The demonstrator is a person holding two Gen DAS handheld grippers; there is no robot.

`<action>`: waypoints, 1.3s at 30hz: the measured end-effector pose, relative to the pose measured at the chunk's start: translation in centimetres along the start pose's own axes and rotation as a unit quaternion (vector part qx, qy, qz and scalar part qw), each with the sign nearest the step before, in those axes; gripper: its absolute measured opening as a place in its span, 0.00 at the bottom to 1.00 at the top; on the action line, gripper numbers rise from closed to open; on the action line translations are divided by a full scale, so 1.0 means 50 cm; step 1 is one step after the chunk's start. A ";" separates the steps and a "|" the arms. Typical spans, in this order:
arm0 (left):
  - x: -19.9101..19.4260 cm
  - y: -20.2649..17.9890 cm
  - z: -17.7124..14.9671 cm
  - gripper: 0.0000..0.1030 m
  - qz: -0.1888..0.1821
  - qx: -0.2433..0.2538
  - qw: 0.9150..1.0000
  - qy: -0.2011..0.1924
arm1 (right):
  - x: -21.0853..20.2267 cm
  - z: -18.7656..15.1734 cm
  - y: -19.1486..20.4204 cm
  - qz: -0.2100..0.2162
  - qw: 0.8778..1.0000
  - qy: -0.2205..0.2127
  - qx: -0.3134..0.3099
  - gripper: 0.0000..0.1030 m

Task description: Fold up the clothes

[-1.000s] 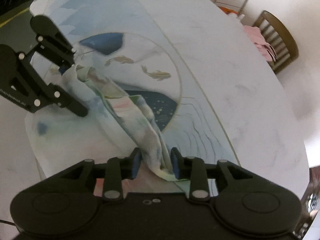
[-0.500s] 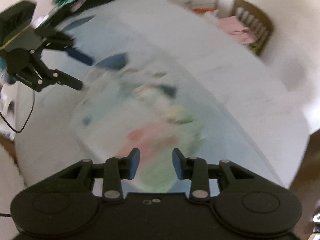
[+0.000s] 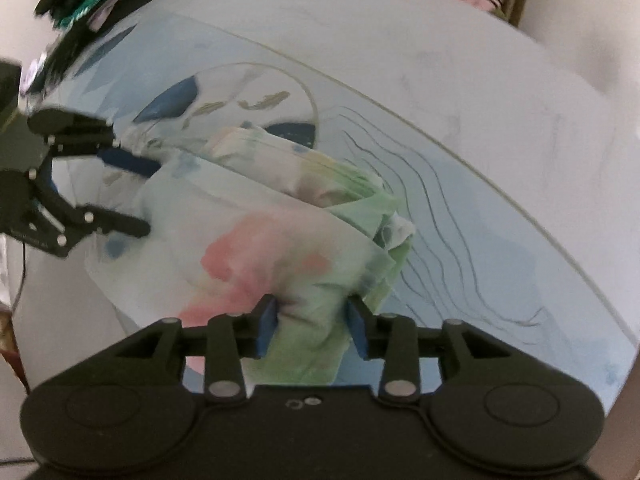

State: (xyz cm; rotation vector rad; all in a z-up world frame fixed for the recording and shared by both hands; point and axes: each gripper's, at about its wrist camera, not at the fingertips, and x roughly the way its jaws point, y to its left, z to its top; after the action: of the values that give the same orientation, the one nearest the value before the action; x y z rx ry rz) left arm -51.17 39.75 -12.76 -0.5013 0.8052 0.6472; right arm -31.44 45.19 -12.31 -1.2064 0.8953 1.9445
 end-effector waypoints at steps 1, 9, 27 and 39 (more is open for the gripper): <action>-0.001 0.000 -0.001 0.54 -0.001 -0.005 1.000 -0.001 | 0.002 0.001 -0.005 0.006 1.000 0.000 0.007 1.00; -0.033 0.000 0.000 0.53 0.004 -0.037 0.999 0.009 | -0.045 -0.010 0.014 -0.010 0.999 -0.030 0.012 1.00; -0.031 -0.043 -0.063 0.79 -0.003 -0.193 0.980 0.049 | -0.038 -0.115 0.013 0.000 0.982 -0.084 0.169 1.00; -0.013 -0.050 -0.050 0.68 0.013 -0.233 0.972 0.043 | -0.010 -0.116 0.066 0.008 0.985 -0.093 0.146 1.00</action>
State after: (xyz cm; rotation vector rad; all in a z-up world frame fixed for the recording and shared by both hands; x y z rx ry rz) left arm -51.01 36.20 -13.34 -0.9513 0.7406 0.8494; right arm -31.32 38.56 -13.11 -0.8362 1.0496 1.8249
